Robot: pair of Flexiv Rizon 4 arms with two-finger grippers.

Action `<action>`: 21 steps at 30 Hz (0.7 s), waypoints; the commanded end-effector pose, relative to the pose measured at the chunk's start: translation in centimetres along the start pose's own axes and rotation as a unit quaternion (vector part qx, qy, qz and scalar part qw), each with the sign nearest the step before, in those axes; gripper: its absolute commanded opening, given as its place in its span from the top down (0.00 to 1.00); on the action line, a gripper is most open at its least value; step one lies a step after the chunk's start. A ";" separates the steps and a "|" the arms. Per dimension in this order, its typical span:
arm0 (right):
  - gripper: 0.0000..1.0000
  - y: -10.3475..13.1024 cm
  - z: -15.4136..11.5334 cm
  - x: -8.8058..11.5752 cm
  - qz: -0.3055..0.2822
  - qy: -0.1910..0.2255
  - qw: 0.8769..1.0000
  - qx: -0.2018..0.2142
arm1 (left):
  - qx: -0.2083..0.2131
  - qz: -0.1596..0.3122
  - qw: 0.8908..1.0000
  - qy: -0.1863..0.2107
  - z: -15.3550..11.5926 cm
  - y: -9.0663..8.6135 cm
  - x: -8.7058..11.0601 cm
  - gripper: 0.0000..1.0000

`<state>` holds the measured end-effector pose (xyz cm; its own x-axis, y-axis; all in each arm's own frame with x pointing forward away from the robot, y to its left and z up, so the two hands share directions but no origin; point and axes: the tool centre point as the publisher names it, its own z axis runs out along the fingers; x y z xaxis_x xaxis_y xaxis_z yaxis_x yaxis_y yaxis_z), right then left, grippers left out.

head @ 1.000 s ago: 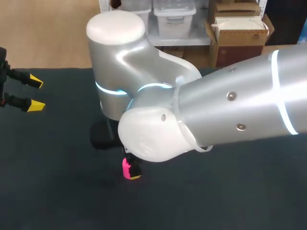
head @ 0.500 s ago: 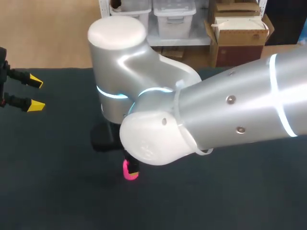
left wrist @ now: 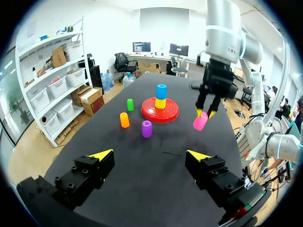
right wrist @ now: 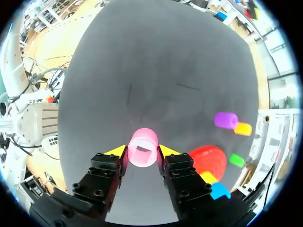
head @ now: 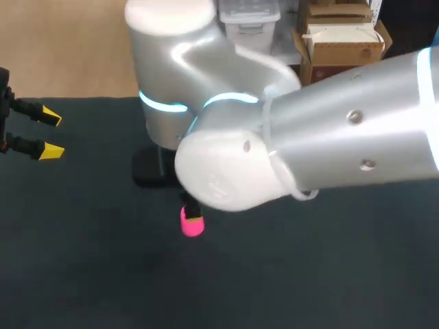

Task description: Pick up and stack the cylinders on the red base in this order: pink,purple,orange,green

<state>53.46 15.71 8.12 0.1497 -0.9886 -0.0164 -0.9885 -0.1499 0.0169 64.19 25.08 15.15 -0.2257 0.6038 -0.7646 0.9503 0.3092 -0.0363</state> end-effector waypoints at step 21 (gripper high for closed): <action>1.00 -7.1 -7.7 13.0 -0.005 0.003 1.000 -0.025 | 0.000 0.001 1.000 -0.001 0.0 0.1 0.1 0.00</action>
<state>60.74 4.19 15.40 0.1570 -0.9876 0.0022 -0.9873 -0.1569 0.0247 64.20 25.08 15.14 -0.2257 0.6038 -0.7645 0.9503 0.3092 -0.0363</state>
